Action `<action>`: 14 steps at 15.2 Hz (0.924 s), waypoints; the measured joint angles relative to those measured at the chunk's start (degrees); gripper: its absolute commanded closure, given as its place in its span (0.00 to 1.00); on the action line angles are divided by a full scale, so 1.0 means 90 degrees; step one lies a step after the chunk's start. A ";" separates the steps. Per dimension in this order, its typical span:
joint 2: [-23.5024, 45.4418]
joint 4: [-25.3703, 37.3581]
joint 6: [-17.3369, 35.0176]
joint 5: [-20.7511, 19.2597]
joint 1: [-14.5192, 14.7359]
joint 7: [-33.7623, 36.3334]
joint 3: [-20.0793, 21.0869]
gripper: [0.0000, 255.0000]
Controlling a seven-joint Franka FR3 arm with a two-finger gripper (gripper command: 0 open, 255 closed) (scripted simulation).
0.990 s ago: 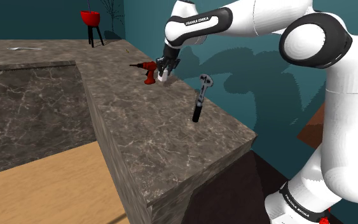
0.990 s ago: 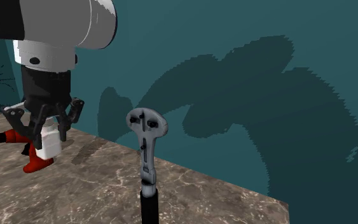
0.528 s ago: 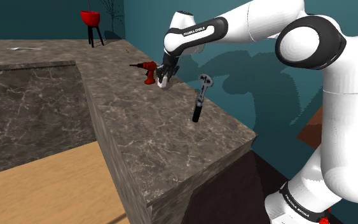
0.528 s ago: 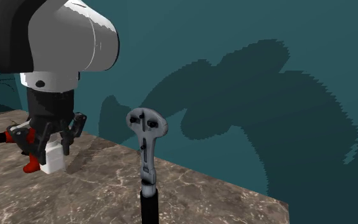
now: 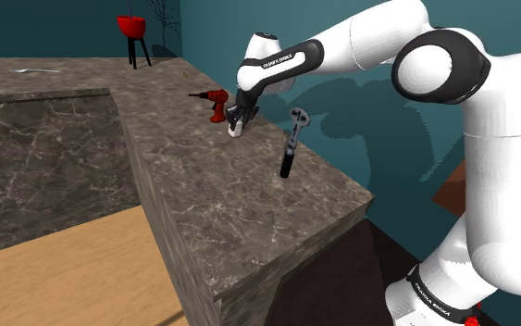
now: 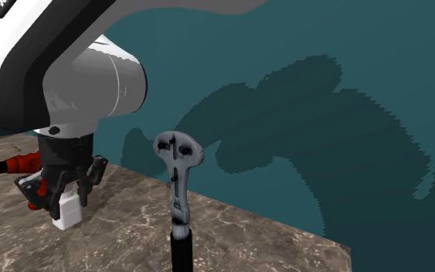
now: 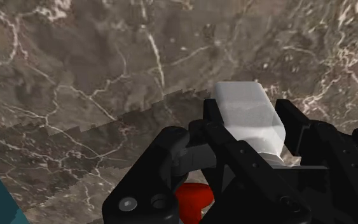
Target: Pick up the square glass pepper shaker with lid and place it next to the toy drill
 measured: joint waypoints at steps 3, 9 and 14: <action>0.0092 -0.0066 0.0158 0.0013 -0.0006 -0.0013 0.0008 1.00; 0.0111 -0.0062 0.0177 0.0016 -0.0011 -0.0018 0.0009 0.00; 0.0112 -0.0062 0.0177 0.0016 -0.0011 -0.0018 0.0009 0.00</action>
